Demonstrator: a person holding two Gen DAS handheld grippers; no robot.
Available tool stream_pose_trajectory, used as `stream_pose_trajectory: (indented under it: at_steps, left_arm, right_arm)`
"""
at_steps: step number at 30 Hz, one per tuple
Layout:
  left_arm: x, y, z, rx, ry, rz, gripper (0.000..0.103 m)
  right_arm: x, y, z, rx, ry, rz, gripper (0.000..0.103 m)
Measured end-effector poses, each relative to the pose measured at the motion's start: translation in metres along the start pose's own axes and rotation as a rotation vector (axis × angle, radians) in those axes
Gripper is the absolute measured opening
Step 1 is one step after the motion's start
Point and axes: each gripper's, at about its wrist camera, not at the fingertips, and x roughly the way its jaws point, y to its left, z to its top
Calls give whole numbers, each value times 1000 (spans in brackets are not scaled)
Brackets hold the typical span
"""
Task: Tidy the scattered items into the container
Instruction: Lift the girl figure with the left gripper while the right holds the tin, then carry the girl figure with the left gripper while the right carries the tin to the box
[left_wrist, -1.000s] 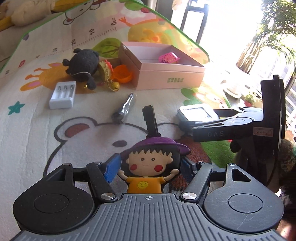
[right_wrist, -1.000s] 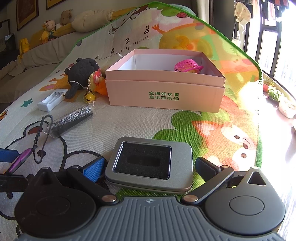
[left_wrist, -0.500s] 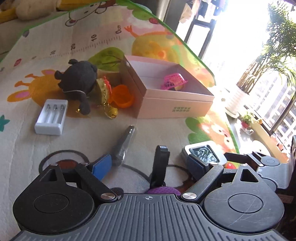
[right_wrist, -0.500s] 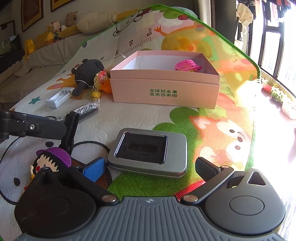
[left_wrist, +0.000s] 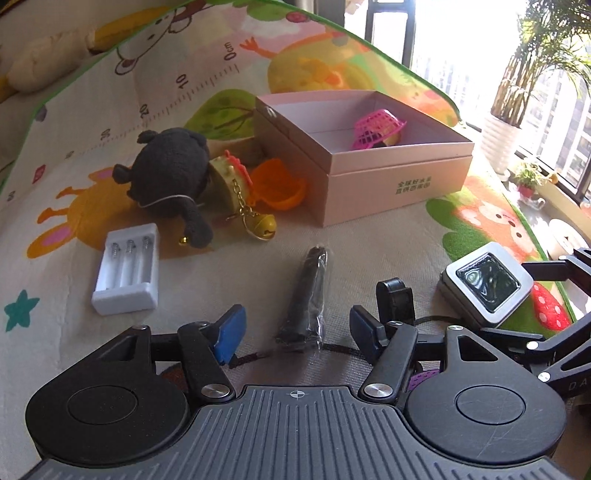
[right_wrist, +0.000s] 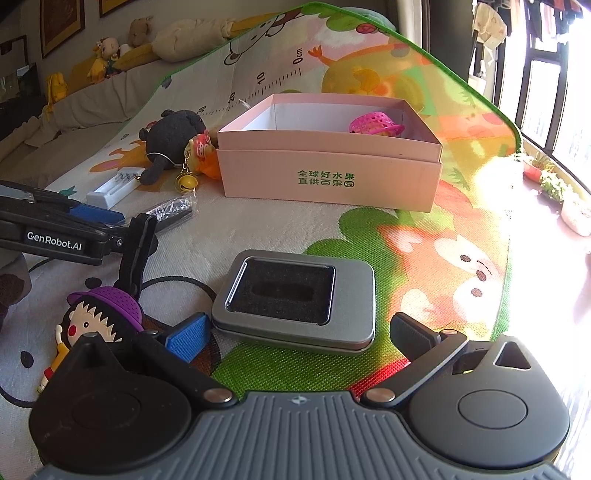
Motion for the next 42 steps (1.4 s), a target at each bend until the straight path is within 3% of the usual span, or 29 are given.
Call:
stream_pose_trajectory:
  at_steps: [2,5,9,11,14,23,27,30,33,39,42]
  left_arm:
    - [3,7,1,26,-14,60,75]
    - [4,25,5,46,-34,170,73]
    - [0,52,10,6,-48,289,81]
    - [-7,62,11,-36,-51,313,84]
    - [-20,59,7,-47,-68,276,94]
    - [-55,18,-20,-74,-82,118,97]
    - [-64,8,-32,-86,-57,88,97]
    - [-72,-1,-41,-106,-30,18,98]
    - [-77,-20,-50,-59,-13,-36,100]
    - [-81,-58,-57,7,8,-144,100]
    - [-68,-68,-54,14,33,-139,100]
  right_arm:
    - [0,0,0,0,0,0,103]
    - [0,0,0,0,0,0,103]
    - [1,0,0,-2,2,-2,103]
    - [1,0,0,-3,3,-4,103]
    - [1,0,1,-3,5,-2,103]
    - [3,0,4,-11,19,1,103]
    - [7,5,10,-21,18,5,103]
    - [12,9,15,-37,18,6,103]
    - [11,10,17,-47,5,8,93]
    - [-11,11,8,-93,-41,-3,93]
    - [-25,7,3,-97,-62,-6,93]
